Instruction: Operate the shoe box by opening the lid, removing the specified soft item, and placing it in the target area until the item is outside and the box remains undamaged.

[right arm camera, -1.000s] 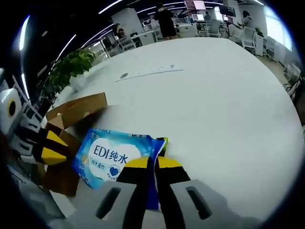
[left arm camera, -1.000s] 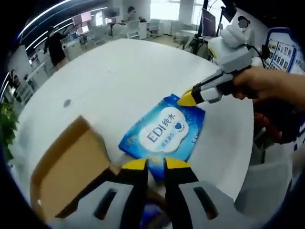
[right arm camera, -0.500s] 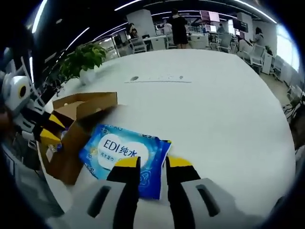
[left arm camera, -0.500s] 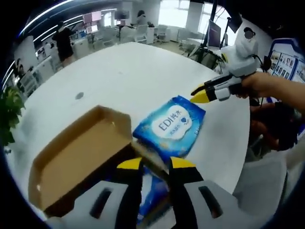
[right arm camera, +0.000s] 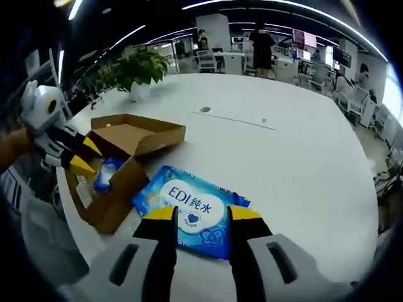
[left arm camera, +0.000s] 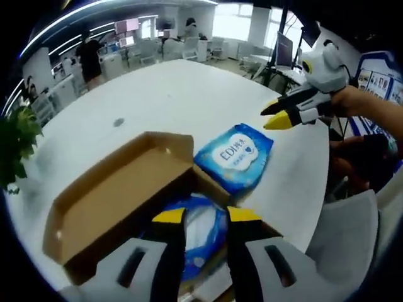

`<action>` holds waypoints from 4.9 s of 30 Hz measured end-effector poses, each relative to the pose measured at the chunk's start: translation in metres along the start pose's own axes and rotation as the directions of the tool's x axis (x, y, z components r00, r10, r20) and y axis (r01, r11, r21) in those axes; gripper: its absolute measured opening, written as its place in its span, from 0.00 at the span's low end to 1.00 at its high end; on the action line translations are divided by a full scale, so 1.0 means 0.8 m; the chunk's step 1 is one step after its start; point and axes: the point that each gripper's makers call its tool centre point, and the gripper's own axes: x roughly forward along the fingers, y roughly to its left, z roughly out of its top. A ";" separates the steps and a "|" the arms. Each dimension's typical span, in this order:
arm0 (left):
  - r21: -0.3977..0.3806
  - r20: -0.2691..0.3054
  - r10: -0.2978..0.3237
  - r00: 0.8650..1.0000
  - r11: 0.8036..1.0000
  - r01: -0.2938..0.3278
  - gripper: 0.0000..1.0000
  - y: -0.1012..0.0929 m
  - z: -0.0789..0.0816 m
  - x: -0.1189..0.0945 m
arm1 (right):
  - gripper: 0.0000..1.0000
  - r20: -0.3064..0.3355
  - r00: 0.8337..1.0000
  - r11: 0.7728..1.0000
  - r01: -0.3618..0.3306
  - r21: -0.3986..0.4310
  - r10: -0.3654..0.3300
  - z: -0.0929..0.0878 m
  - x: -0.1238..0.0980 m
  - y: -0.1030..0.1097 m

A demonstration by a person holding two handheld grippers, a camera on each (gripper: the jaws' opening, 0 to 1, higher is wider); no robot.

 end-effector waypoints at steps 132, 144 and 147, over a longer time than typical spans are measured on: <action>0.374 -0.056 -0.245 0.968 0.894 0.248 0.00 -0.072 0.078 -0.069 | 0.00 -0.091 0.980 0.798 -0.195 -0.570 0.175 0.100 -0.028 0.125; 0.411 -0.050 -0.293 0.955 0.865 0.287 0.00 -0.119 0.120 -0.020 | 0.00 -0.098 0.986 0.821 -0.166 -0.546 0.135 0.082 -0.054 0.051; 0.402 -0.059 -0.315 0.947 0.861 0.311 0.00 -0.130 0.128 -0.007 | 0.00 -0.101 0.987 0.828 -0.161 -0.537 0.126 0.078 -0.056 0.037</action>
